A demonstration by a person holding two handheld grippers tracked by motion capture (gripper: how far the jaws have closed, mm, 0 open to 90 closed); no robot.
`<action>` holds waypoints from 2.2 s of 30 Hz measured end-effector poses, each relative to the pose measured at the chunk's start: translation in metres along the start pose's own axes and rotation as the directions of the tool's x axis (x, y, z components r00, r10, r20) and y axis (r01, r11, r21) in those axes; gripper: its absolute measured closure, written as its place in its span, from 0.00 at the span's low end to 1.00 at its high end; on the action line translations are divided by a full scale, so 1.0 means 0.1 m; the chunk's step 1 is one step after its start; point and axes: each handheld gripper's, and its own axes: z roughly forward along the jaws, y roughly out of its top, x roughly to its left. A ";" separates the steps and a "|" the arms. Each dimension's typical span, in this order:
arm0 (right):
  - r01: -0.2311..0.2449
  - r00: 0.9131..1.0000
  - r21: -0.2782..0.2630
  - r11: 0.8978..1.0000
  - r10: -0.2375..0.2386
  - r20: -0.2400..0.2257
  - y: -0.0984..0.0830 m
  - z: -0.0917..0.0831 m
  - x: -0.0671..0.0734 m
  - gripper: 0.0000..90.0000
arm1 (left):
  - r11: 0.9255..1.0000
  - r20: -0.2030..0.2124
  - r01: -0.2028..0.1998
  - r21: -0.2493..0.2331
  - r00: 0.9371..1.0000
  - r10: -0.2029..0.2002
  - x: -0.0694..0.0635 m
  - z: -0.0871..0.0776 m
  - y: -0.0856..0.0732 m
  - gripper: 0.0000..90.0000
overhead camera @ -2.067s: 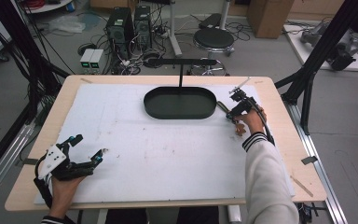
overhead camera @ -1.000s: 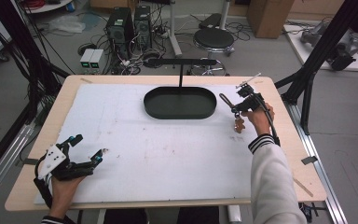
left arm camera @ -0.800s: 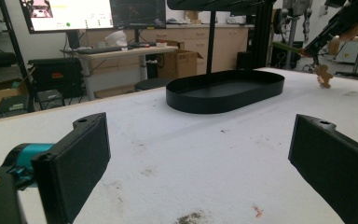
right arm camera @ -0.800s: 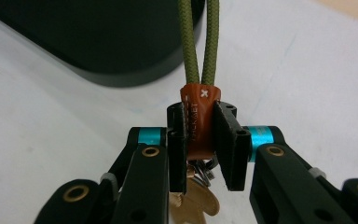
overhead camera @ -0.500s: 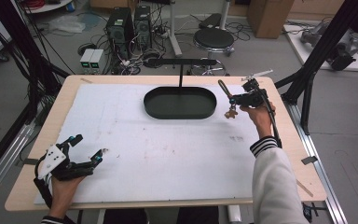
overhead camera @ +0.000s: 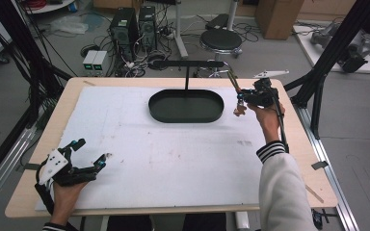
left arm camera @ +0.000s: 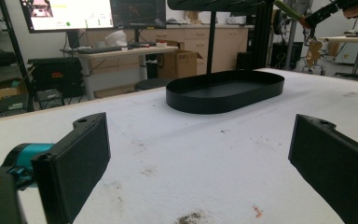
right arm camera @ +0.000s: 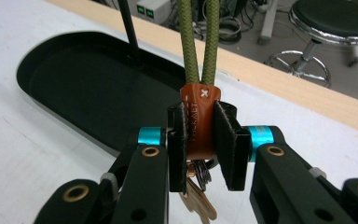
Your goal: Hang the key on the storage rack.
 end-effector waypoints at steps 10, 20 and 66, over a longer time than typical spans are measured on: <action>0.028 0.999 -0.043 0.999 -0.028 0.018 0.07 0.02 0.08 0.84 | 1.000 0.000 -0.003 0.001 1.000 0.003 0.00 0.00 0.00 0.06; 0.038 0.999 -0.069 0.997 -0.036 0.025 0.21 0.12 0.20 0.84 | 1.000 0.000 -0.002 0.001 1.000 0.002 0.00 0.00 0.00 0.06; -0.032 0.995 -0.097 0.995 0.041 0.093 0.22 0.64 0.41 0.84 | 1.000 0.001 0.001 -0.005 1.000 -0.001 0.00 -0.01 0.00 0.06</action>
